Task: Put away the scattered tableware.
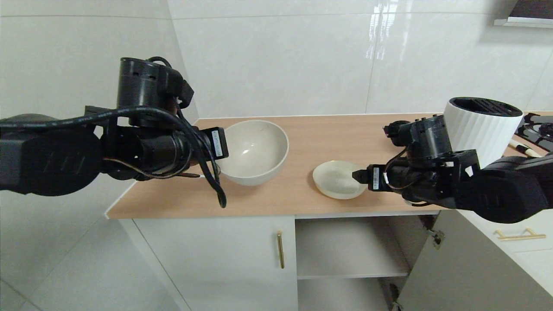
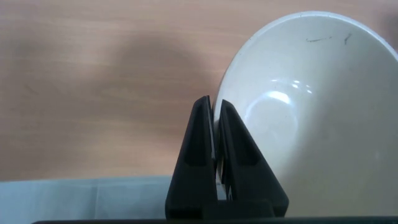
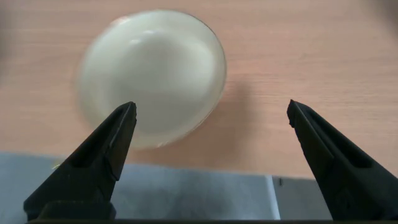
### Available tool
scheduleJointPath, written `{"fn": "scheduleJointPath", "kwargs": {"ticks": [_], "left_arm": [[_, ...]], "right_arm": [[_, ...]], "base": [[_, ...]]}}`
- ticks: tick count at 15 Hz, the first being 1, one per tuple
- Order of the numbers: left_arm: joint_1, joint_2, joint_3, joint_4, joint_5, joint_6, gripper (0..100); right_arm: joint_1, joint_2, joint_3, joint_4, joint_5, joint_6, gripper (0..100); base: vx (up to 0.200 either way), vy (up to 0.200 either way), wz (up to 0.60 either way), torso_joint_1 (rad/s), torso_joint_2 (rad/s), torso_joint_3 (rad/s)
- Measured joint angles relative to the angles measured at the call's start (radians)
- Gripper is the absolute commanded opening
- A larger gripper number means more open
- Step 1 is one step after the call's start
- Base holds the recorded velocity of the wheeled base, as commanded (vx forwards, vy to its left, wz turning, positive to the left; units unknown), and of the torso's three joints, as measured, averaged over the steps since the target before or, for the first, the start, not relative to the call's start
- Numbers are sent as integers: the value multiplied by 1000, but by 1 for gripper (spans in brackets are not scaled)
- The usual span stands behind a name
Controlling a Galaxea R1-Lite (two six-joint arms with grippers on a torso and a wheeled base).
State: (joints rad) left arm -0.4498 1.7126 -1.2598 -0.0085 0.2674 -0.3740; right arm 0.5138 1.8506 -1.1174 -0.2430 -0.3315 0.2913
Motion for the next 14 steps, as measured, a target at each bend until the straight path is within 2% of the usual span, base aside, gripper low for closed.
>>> {"fn": "scheduleJointPath", "kwargs": {"ticks": [8,14], "left_arm": [[-3,-23,3,-1,-5,0,0],[-2,-23,3,-2,-6,0,0]], "right_arm": [[-38,153,-103,-6,-9,109,100],[-40,175,-112,-5,-10,109,100]], "base": [[0,0,0,0,0,0],[0,0,0,0,0,0]]}}
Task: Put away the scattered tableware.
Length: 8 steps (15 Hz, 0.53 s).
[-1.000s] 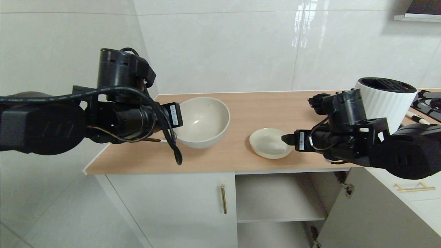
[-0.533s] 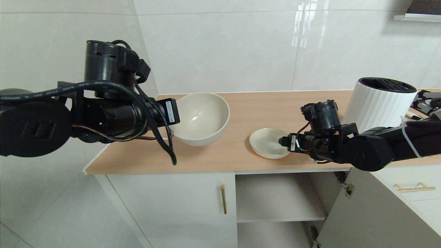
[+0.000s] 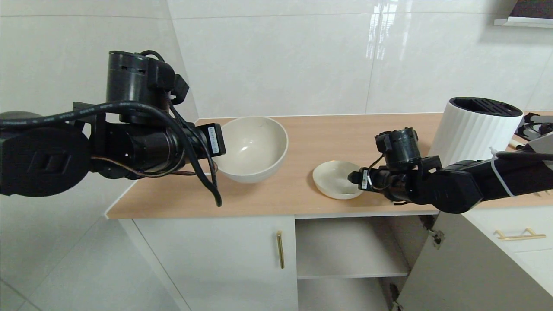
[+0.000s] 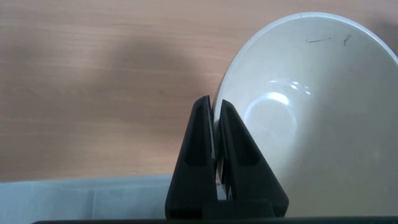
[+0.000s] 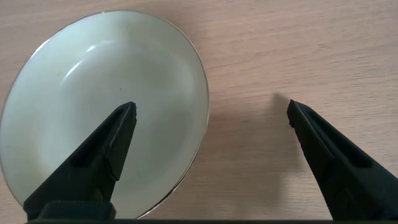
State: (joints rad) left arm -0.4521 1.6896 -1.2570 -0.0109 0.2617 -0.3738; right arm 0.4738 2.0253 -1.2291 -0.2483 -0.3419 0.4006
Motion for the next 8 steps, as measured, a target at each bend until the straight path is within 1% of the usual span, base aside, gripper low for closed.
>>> {"fn": "scheduleJointPath", "kwargs": {"ticks": [1,2,8], "left_arm": [[0,0,-1,-1,0,0,0],[0,0,-1,-1,-1,0,0],[0,0,-1,0,-3,0,0]], "right_arm": [[0,3,0,0,0,0,100],[1,4,0,0,0,0,0],[1,7,0,-2,1,2,0]], "base": [[0,0,0,0,0,0],[0,0,0,0,0,0],[0,0,0,0,0,0]]}}
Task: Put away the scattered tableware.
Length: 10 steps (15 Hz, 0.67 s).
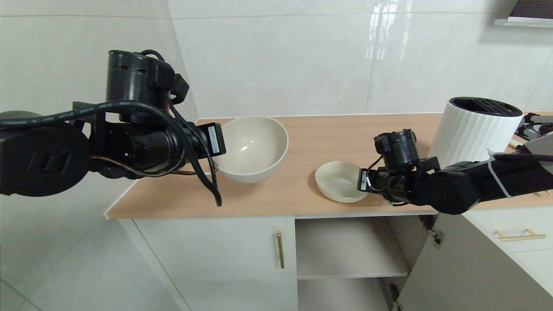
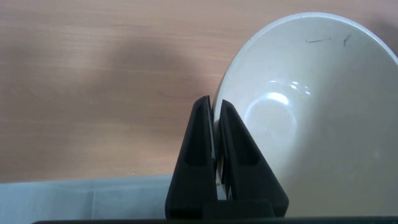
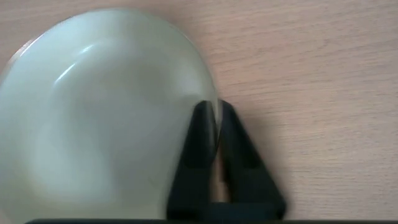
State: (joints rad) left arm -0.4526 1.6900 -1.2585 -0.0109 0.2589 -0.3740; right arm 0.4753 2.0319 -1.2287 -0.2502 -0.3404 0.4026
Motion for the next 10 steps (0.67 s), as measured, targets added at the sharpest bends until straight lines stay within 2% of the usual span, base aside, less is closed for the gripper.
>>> {"fn": "scheduleJointPath", "kwargs": {"ticks": [6,10], "left_arm": [[-6,-17,32,0,-1,4,0],[-61,-111,188,-23,-1,20,0]], "right_arm": [[11,-89,46,9,3,-5,0],[81,-281,149,123,9,-35,0]], "base": [[0,0,0,0,0,0],[0,0,0,0,0,0]]}}
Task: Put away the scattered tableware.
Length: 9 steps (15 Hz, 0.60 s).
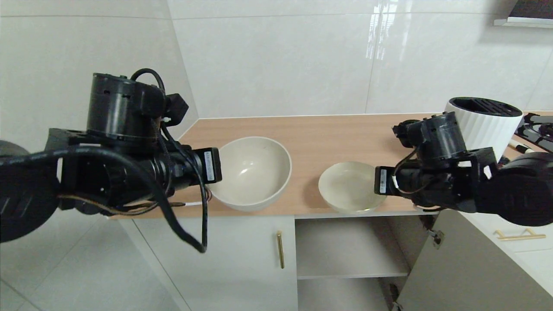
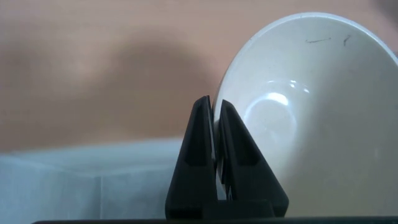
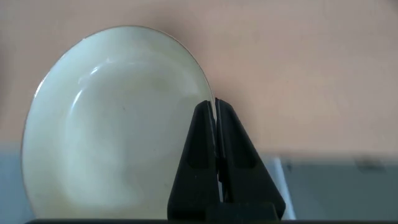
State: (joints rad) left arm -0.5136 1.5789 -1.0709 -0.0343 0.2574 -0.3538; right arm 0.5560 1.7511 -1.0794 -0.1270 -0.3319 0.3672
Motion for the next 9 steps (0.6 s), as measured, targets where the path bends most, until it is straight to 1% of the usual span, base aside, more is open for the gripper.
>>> {"fn": "scheduleJointPath", "kwargs": {"ticks": [3,5,7,9], "left_arm": [[-28,-71,159,-92,0,4,0],[-50,-127,236,-120,0,4,0],[-65,-173,290,-120,0,3,0],[-75,-194,315,-121,0,3,0]], "right_arm": [[66,-110,133,26,-1,-11,0],[86,-161,189,26,-2,-11,0],[118,-215,257,26,-5,-8,0],[136,-250,286,24,-9,-6,0]], "base": [[0,0,0,0,0,0],[0,0,0,0,0,0],[0,0,0,0,0,0],[0,0,0,0,0,0]]}}
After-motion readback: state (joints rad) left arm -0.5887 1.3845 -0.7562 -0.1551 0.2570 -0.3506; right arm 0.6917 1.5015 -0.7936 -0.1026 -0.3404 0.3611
